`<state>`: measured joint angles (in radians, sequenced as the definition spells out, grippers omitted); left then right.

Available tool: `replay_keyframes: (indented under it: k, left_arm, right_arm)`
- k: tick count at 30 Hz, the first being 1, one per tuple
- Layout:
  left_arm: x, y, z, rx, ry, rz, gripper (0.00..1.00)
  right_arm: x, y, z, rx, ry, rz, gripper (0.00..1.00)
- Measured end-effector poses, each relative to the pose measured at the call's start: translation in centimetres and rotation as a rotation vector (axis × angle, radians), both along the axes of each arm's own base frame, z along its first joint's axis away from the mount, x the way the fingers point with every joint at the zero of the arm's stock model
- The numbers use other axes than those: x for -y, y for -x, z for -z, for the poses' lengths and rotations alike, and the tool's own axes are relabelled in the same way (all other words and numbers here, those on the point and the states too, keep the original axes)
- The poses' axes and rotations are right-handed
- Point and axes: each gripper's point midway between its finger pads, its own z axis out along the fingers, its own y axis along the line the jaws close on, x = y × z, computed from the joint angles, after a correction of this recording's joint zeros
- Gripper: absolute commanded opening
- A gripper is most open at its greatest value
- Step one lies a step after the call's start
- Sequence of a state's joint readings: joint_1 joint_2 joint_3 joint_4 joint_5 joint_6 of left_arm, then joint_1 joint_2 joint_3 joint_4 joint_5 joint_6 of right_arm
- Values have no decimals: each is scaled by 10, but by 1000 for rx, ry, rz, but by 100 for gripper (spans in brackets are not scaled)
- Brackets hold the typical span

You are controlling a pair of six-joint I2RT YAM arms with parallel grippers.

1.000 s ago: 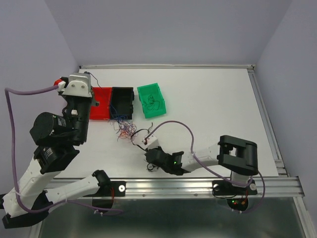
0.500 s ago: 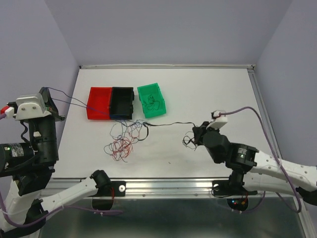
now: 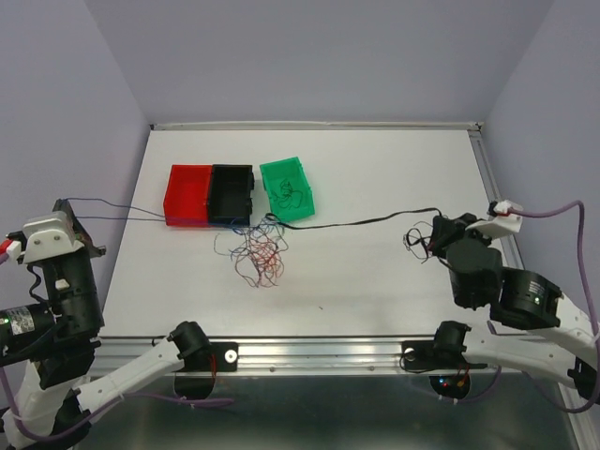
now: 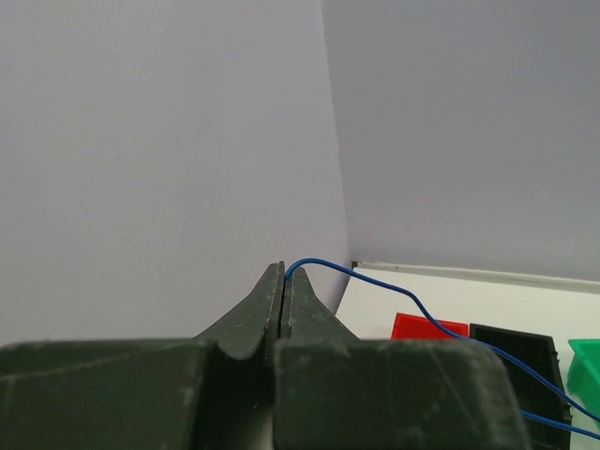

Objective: Untangle the cables

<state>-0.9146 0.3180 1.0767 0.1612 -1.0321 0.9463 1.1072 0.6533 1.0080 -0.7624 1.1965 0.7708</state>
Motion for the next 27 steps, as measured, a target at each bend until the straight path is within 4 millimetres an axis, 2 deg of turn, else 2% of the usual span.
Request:
replay_keyframes:
  k: [3,5,9,11,14,15,21,24,25,27]
  left_arm:
    - [-3,1,0,1,-15,-21,0]
    - [1,-2,4,-8,-39,-23,0]
    - [17,-13,13,-33,-90,-1,0]
    - [28,-20,19,-46,-114,12,0]
    - [64,-43,38,-94,-198,53,0]
    - [70,-47,42,-105,-214,59,0]
    - [156,-94,89,-224,-379,232,0]
    - [190,-103,106,-255,-420,364,0]
    - [212,-105,119,-279,-450,455,0]
    - [243,-106,136,-306,-480,596,0]
  right_arm:
    - [23,6,-11,31,-5,49,0]
    - [43,11,-30,70,-32,101,0]
    - [71,18,-62,127,-88,180,1]
    - [76,20,-71,141,-107,193,1]
    - [74,21,-81,148,-115,181,1]
    - [69,20,-84,147,-115,166,1]
    - [35,16,-99,134,-90,81,1]
    - [33,16,-113,139,-114,75,1]
    - [33,16,-123,146,-136,75,1]
    - [32,16,-135,153,-160,79,0]
